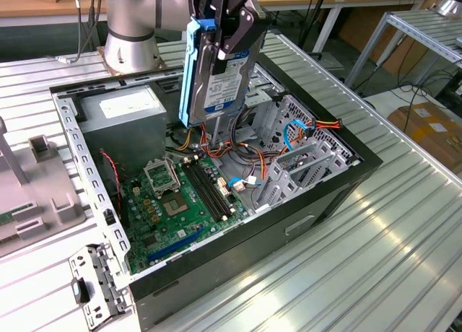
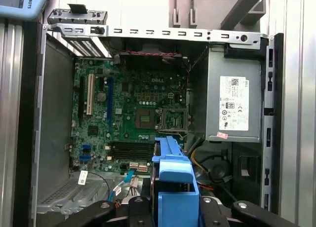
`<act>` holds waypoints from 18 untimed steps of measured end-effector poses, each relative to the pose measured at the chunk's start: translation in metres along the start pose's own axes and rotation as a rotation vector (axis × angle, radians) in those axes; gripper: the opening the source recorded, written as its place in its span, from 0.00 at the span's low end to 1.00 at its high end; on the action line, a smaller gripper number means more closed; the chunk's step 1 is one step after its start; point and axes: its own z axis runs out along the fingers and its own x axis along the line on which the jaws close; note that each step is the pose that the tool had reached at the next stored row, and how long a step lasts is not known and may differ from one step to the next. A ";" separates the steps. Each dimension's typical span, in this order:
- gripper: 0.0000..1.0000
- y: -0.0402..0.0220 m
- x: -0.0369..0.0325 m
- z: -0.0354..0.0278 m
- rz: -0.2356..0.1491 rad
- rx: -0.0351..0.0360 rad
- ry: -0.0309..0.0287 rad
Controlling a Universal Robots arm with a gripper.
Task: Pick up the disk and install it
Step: 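Pick up the disk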
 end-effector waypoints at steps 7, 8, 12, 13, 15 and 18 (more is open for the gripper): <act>0.36 -0.0022 0.0144 0.0002 0.000 -0.0001 0.0000; 0.36 -0.0021 0.0169 0.0003 0.000 -0.0001 0.0000; 0.36 -0.0020 0.0254 0.0005 0.000 -0.0001 0.0000; 0.36 -0.0019 0.0277 0.0006 0.000 -0.0001 0.0000; 0.36 -0.0019 0.0333 0.0008 0.000 -0.0001 -0.0001; 0.36 -0.0020 0.0440 0.0012 0.000 -0.0001 -0.0002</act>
